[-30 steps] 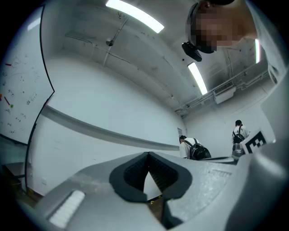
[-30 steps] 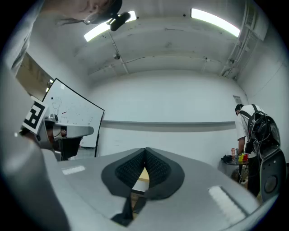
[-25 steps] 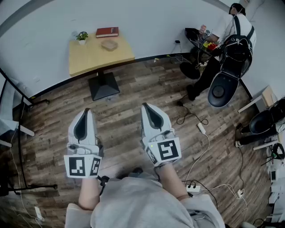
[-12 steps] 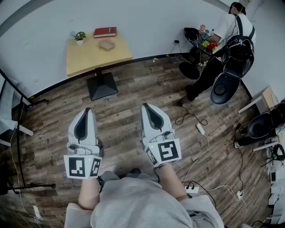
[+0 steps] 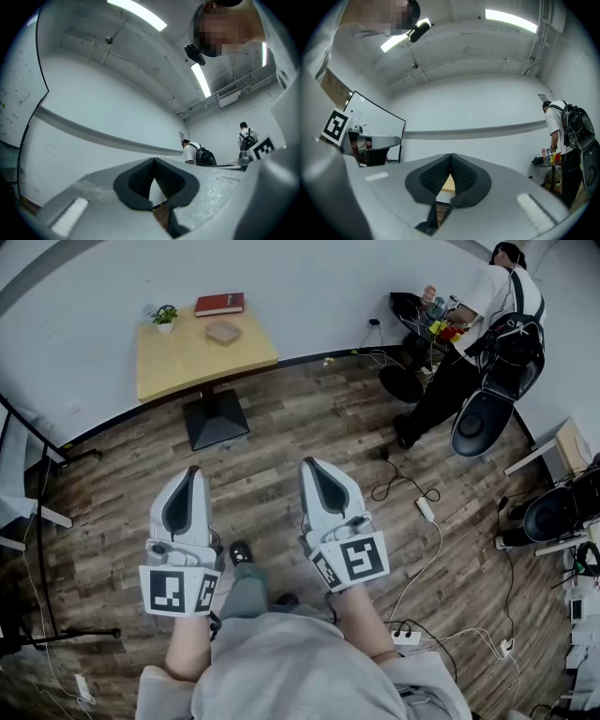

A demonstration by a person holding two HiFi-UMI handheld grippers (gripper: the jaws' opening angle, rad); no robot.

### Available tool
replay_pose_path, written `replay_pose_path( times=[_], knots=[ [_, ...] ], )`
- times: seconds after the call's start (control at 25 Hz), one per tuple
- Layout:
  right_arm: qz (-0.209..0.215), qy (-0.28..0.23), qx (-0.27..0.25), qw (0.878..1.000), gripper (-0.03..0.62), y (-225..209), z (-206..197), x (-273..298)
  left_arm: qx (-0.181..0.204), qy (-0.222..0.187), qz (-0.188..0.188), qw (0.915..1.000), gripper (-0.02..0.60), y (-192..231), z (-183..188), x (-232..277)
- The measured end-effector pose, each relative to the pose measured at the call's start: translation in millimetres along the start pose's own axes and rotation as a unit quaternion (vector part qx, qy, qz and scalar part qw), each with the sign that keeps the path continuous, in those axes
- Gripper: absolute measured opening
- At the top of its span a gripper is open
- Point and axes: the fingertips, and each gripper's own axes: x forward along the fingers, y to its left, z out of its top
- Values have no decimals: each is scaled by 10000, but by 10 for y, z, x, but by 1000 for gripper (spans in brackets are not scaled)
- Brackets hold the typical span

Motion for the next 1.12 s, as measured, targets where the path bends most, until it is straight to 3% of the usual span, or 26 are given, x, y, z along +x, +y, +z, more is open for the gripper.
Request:
replay_pose_path(
  times=[0.52,1.12],
  knots=[
    [-186,-148,-95,9997,2,-417,-21,1145,19,-240,-85,9997,3,662,-67,1024],
    [-391,-203,-328,9985,1,-562,-154,2400,58,-379,-131,9992,3,1631,-155,1909]
  ],
)
